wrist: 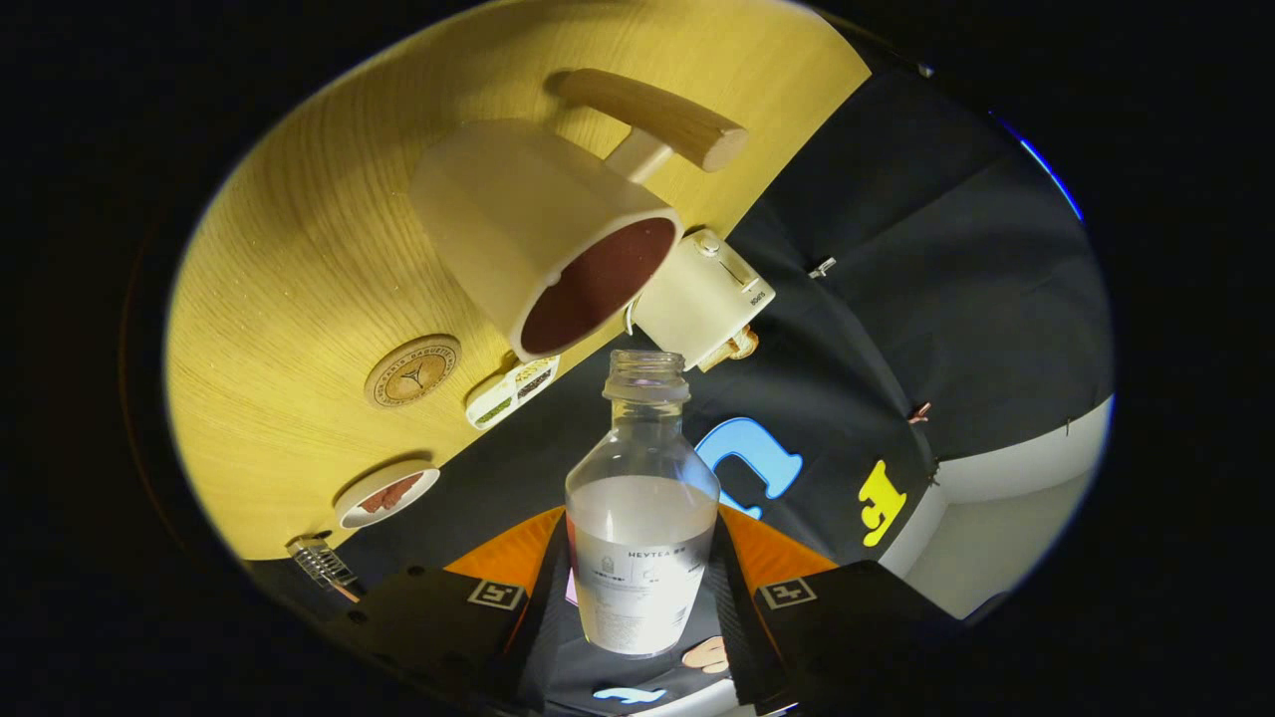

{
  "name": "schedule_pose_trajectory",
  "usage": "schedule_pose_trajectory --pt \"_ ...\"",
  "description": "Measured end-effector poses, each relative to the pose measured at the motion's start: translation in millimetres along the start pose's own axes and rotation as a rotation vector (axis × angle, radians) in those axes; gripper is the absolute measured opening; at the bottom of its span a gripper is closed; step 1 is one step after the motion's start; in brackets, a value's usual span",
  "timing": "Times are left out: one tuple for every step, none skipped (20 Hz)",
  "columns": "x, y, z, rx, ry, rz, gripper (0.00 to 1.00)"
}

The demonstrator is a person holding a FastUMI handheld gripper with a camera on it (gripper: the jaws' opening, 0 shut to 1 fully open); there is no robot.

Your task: Take the bottle from table, then pour the juice into the cup, finally place the bottle on the coaster

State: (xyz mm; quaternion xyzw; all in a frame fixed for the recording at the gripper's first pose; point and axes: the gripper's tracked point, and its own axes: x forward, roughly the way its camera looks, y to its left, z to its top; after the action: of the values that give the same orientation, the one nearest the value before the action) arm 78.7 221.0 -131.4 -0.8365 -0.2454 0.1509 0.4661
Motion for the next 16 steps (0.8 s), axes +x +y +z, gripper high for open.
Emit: schedule_pose_trajectory --pt "-1 4 -1 0.033 0.010 0.016 0.70" --pt "-2 9 -1 0.075 0.023 0.035 0.70" --pt "-4 14 -2 0.125 0.039 0.055 0.70" --pt "-6 18 -3 0.175 0.055 0.076 0.70" --pt "-8 22 -3 0.227 0.073 0.099 0.70" --pt "-9 26 -4 0.284 0.091 0.118 0.70" --pt "-11 30 -5 0.342 0.109 0.133 0.70" --pt "-13 33 -5 0.403 0.126 0.150 0.70" --pt "-16 36 -5 0.462 0.142 0.170 0.70" --pt "-18 40 -2 0.519 0.149 0.193 0.70" --pt "-20 42 0 0.573 0.155 0.210 0.71" --pt "-23 41 2 0.626 0.164 0.219 0.71" --pt "-26 38 2 0.679 0.176 0.221 0.71" --pt "-27 35 2 0.733 0.190 0.219 0.71" --pt "-29 32 2 0.785 0.201 0.217 0.71" --pt "-31 33 2 0.837 0.216 0.216 0.71"
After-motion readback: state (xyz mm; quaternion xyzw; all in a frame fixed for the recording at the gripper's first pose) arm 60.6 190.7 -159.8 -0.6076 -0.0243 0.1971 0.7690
